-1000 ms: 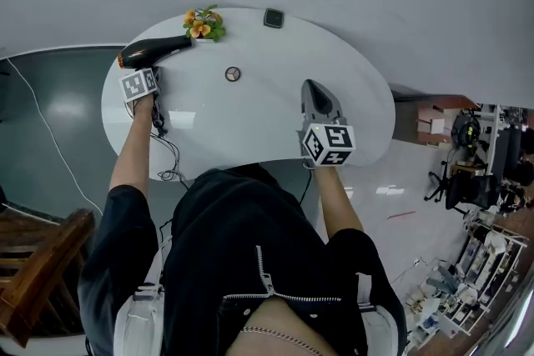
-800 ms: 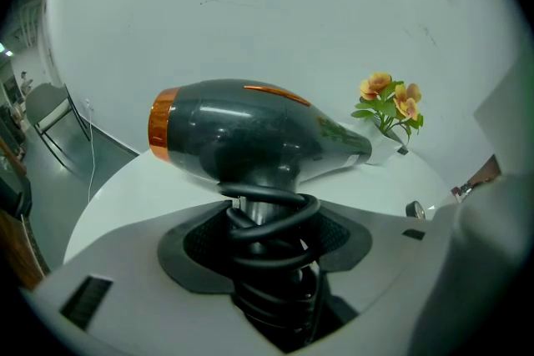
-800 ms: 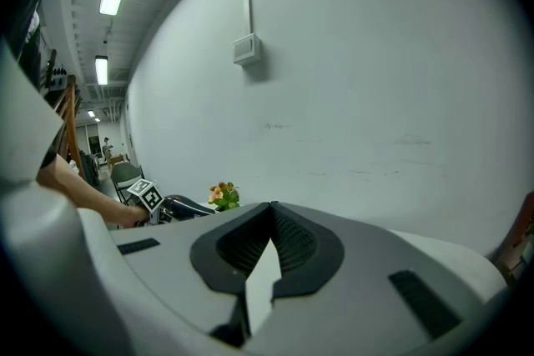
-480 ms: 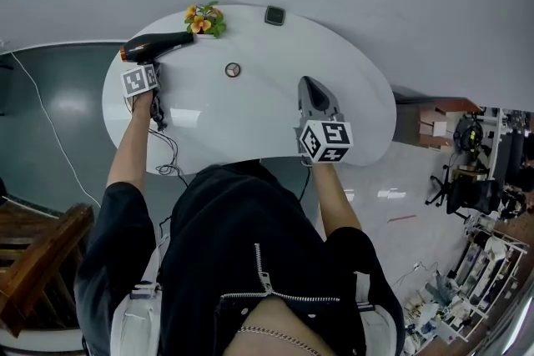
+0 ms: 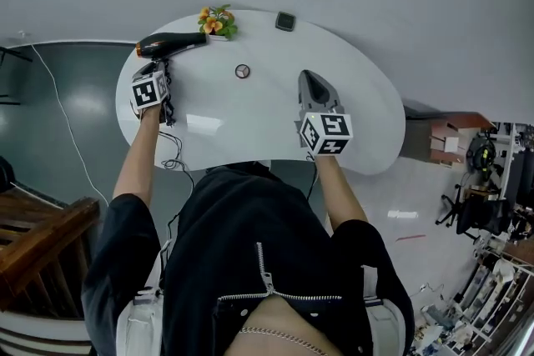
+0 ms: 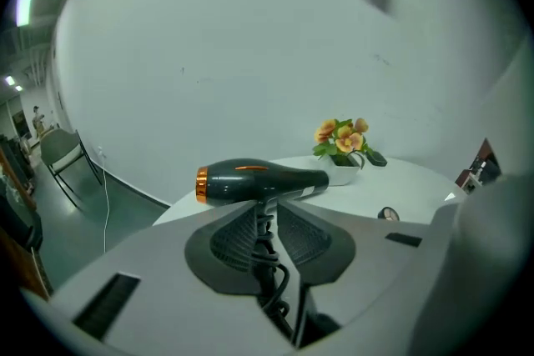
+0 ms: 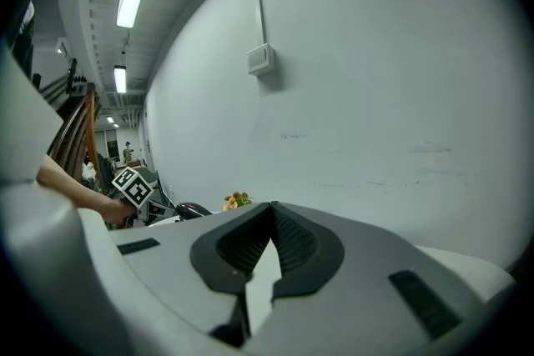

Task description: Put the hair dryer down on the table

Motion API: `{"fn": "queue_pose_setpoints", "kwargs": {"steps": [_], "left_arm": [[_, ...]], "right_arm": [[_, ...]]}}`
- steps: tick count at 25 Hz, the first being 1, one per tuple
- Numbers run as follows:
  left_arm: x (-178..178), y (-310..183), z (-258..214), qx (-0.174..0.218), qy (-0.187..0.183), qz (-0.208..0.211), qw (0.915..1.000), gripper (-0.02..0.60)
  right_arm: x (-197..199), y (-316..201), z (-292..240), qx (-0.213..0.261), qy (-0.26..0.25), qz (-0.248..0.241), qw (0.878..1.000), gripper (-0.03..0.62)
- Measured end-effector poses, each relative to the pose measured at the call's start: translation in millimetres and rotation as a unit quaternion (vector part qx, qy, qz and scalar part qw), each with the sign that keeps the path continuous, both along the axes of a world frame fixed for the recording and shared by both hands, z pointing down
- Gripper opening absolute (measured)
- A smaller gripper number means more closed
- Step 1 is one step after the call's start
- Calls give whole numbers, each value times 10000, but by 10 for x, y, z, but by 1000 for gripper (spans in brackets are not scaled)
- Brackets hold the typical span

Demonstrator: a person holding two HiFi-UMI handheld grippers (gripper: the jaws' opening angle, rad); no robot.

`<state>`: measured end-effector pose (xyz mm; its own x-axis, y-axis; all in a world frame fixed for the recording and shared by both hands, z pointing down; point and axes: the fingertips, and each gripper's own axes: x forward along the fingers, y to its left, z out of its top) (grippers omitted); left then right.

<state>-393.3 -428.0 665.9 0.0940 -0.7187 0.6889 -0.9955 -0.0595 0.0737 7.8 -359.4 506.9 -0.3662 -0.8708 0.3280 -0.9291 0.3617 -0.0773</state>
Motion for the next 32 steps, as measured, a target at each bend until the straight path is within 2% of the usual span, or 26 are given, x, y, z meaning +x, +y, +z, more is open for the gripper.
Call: {"fn": "queue_pose_setpoints", "kwargs": {"steps": [3, 5, 7, 15, 18, 23, 32], "left_arm": [[118, 101, -250, 301, -19, 158, 9994, 39], [219, 183, -449, 540, 87, 261, 9982, 23], [323, 263, -650, 777, 155, 353, 9962, 21], [729, 633, -1272, 1491, 39, 677, 9865, 21], [905, 804, -1486, 1727, 153, 720, 9822, 21], [1150, 1048, -1888, 2148, 429, 729, 9730, 21], [1379, 1253, -2322, 2719, 438, 1041, 9557, 21]], "right_arm": [[-27, -4, -53, 100, -66, -112, 9999, 5], [-62, 5, -84, 155, -105, -203, 9996, 5], [-99, 7, -110, 204, -136, -296, 9993, 5], [-208, 0, -271, 440, -310, -578, 9969, 5], [-226, 11, -314, 515, -324, -674, 9959, 3], [-217, 26, -394, 636, -257, -853, 9940, 4], [-293, 147, -639, 1047, -248, -992, 9892, 3]]}}
